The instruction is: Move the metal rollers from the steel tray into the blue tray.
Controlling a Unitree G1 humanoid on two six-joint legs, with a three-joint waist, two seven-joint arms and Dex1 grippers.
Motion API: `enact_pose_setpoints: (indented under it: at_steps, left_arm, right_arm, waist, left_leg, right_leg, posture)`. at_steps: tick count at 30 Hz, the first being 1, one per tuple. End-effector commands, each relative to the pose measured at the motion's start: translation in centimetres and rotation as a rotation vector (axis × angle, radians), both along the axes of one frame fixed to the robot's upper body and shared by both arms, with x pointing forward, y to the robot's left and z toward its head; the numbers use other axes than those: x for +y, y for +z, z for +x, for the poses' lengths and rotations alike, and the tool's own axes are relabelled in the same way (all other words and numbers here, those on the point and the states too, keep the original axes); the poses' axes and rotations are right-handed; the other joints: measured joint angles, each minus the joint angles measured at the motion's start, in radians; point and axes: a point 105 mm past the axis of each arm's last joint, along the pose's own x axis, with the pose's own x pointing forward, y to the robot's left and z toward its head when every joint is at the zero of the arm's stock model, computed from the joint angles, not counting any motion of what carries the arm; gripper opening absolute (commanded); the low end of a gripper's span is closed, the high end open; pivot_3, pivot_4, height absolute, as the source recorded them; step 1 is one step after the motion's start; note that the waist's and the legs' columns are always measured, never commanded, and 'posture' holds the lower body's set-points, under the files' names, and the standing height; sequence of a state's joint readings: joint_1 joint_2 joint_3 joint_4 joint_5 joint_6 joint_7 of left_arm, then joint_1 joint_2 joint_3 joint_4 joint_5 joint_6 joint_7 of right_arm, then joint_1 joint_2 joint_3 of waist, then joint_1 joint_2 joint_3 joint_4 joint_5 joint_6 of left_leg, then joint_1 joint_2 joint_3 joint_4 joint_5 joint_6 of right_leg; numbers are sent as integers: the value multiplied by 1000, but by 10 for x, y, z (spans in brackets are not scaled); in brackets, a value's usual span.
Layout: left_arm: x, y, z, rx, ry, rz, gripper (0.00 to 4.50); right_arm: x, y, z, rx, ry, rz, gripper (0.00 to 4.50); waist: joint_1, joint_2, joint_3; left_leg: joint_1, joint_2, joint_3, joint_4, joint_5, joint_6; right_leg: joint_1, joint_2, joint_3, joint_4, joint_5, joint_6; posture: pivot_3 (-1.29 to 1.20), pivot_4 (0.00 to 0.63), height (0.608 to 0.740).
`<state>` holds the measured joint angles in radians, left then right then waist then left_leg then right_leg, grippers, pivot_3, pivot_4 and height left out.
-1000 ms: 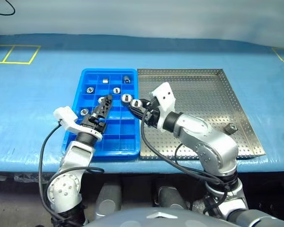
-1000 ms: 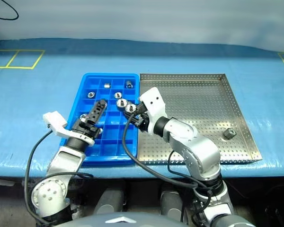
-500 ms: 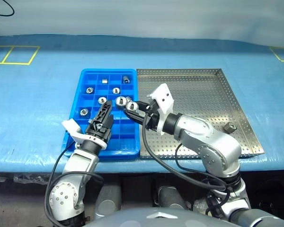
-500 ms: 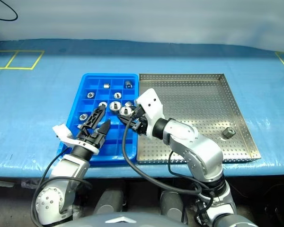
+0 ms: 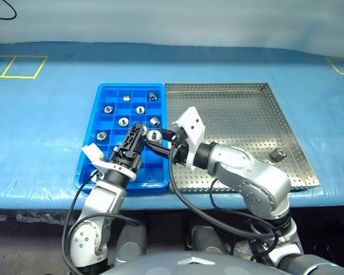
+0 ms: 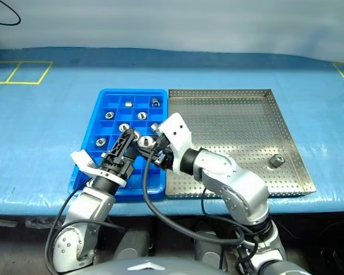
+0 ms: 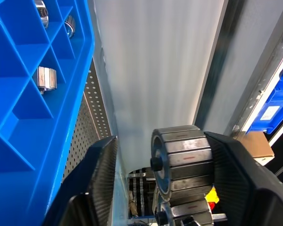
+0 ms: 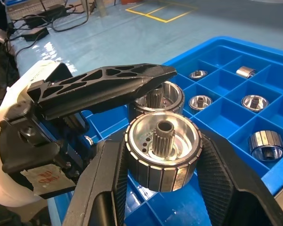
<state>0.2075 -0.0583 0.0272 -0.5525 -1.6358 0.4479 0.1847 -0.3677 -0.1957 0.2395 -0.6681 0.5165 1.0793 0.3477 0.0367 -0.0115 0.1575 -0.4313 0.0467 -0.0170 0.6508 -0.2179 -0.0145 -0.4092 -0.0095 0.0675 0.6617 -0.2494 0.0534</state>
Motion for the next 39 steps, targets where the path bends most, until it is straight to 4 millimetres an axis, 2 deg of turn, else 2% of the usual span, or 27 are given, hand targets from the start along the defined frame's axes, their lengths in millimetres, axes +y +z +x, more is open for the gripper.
enact_pose_setpoints:
  at_steps: [1, 2, 3, 12, 21, 24, 27, 30, 34, 36, 38, 39]
  left_arm:
    - [-3, 3, -2, -9, -11, -27, 1580]
    - [-3, 3, -3, -10, -11, -27, 1274]
    - [-3, 2, -3, -10, -12, -27, 1250]
    - [4, 3, -1, -8, 23, -32, 1250]
    - [9, 6, 2, -18, 64, -30, 1250]
    - [19, 12, 5, -41, 138, -43, 1250]
    - [31, 20, 7, -72, 211, -66, 1250]
    - [33, 27, 6, -111, 225, -79, 1250]
    - [31, 36, 5, -172, 223, -106, 1250]
    - [33, 37, 6, -174, 239, -112, 1250]
    - [37, 38, 7, -174, 276, -120, 1250]
    - [39, 38, 9, -156, 297, -105, 1250]
  right_arm:
    - [6, 17, -9, -62, 45, 50, 1694]
    - [6, 17, -9, -60, 45, 51, 1694]
    - [6, 16, -9, -58, 46, 51, 1694]
    - [1, 4, -3, -27, 17, 25, 1694]
    - [-1, 8, -3, -5, 6, 107, 1694]
    - [-11, 13, 7, 38, -69, 208, 1694]
    - [-29, 17, 25, 137, -191, 387, 1694]
    - [-40, 20, 33, 204, -246, 524, 1694]
    - [-59, 31, 43, 310, -290, 798, 1694]
    - [-64, 31, 45, 335, -308, 835, 1694]
    - [-65, 30, 46, 324, -330, 796, 1694]
    - [-64, 29, 45, 276, -347, 691, 1694]
  waist:
    - [0, 0, 0]
    - [0, 0, 0]
    - [0, 0, 0]
    - [1, 0, 0]
    - [1, 0, 0]
    - [1, 0, 0]
    - [0, 0, 0]
    - [-1, 0, 0]
    - [4, 0, 0]
    - [0, 0, 0]
    - [-7, 0, 1]
    - [-10, 1, 1]
  left_leg:
    - [0, 0, 0, 0, 0, 0]
    - [0, 0, 0, 0, 0, 0]
    - [0, 0, 0, 0, 0, 0]
    - [0, 0, 0, 0, 0, 0]
    - [0, 0, 0, 0, 0, 0]
    - [0, 0, 0, 0, 0, 0]
    - [0, 0, 0, -1, 0, 0]
    - [-1, 0, 0, -1, 0, 0]
    - [-2, 0, 0, -1, 0, 0]
    - [-3, -1, 0, -1, 0, 0]
    - [-3, 0, 0, -2, 0, 0]
    - [-3, 0, 0, -2, 0, 0]
  right_leg:
    - [0, 0, 0, 0, 0, 0]
    - [0, 0, 0, 0, 0, 0]
    - [0, 0, 0, 0, 0, 0]
    - [0, 0, 0, -1, 0, 0]
    - [0, 0, 0, -1, -1, 1]
    - [0, 0, 0, -1, -1, 1]
    - [0, 0, 0, -1, -1, 1]
    - [-1, 0, 0, -1, -1, 0]
    - [-1, 0, 0, -3, 0, 0]
    - [-2, 0, 0, -3, 0, 0]
    - [-2, 0, 0, -2, 0, 0]
    - [-2, 0, 0, -2, 0, 0]
  posture:
    - [131, 150, 740]
    - [135, 150, 740]
    - [135, 150, 740]
    - [141, 150, 740]
    - [135, 150, 740]
    - [135, 150, 740]
    - [137, 150, 740]
    - [137, 150, 740]
    - [133, 150, 740]
    - [133, 150, 740]
    - [133, 150, 740]
    - [133, 150, 740]
